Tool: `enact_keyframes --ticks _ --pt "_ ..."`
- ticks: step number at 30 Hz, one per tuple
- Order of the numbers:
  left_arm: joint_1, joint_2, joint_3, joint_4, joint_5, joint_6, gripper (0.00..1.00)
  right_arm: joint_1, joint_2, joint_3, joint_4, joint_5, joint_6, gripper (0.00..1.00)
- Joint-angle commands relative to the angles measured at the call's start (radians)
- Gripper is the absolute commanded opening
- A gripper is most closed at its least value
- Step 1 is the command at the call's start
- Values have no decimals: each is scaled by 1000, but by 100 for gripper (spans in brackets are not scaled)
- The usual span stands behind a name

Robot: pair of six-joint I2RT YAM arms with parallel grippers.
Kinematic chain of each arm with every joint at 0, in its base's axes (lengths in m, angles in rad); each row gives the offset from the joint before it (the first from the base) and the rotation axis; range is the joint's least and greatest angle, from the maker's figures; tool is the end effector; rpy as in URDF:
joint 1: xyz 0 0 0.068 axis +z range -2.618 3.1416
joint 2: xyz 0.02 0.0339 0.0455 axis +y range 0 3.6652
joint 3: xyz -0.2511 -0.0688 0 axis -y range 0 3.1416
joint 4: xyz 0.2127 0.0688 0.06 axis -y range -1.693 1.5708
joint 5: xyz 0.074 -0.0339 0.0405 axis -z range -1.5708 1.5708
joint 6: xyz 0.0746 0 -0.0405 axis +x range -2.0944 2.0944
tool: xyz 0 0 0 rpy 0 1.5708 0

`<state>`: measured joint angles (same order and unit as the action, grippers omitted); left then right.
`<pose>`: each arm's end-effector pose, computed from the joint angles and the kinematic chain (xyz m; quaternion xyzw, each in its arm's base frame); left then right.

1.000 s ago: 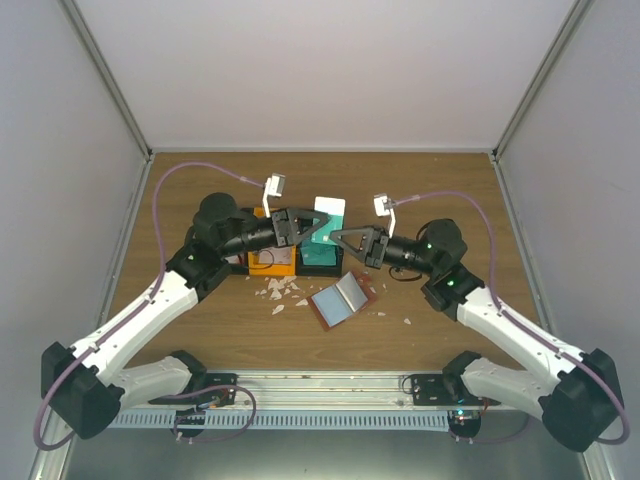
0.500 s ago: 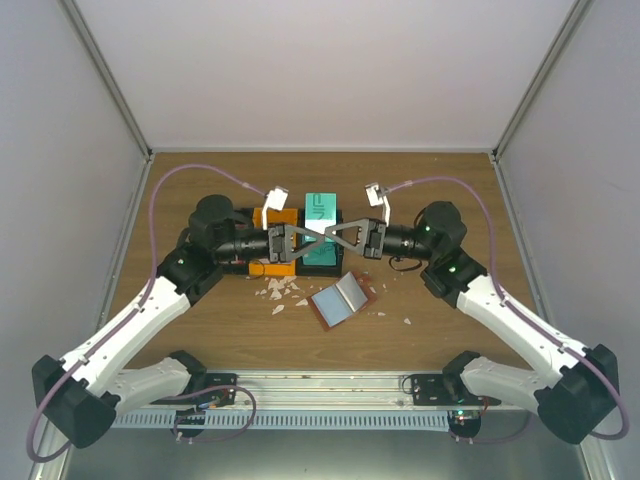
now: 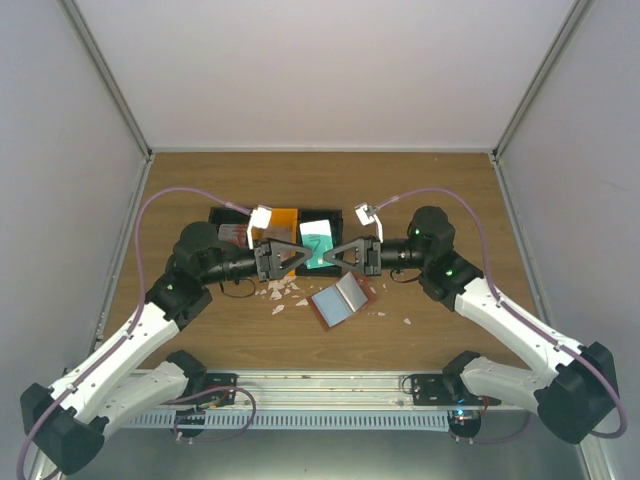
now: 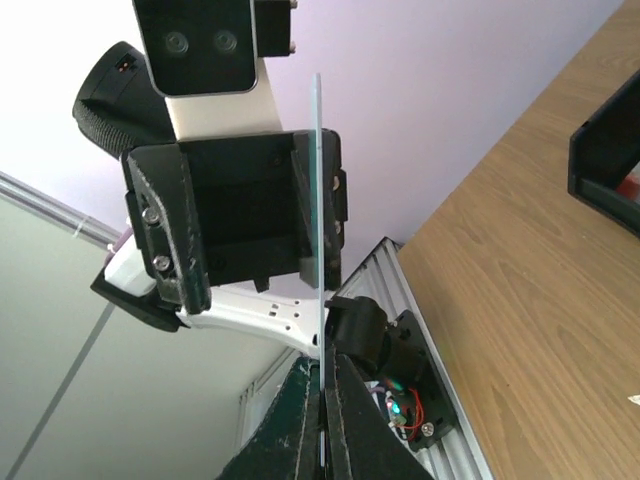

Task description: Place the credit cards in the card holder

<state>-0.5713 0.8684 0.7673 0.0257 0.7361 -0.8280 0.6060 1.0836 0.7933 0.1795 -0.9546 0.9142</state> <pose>0.1448 -0.1526 0.3337 0.1551 0.7098 -0.6104 0.3155 0.1624 0.1866 0.3190 -0.2011 0.7011 0.6562 0.1934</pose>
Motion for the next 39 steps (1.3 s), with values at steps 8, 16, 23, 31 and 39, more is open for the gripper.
enact_keyframes --ticks 8,16,23,31,39 --pt "-2 -56 -31 81 -82 -39 54 6 -44 -33 80 -82 26 1" --pt "-2 -21 -100 240 -13 -96 30 14 -41 -60 142 -93 63 1" --pt "-2 -17 -135 297 40 -103 0 15 -18 -79 155 -68 88 0" --pt "0 -4 -151 125 -135 -20 0 13 -7 -23 -154 98 -119 57" --pt "2 85 -298 132 -226 -37 0 9 -82 -34 -599 619 -300 65"
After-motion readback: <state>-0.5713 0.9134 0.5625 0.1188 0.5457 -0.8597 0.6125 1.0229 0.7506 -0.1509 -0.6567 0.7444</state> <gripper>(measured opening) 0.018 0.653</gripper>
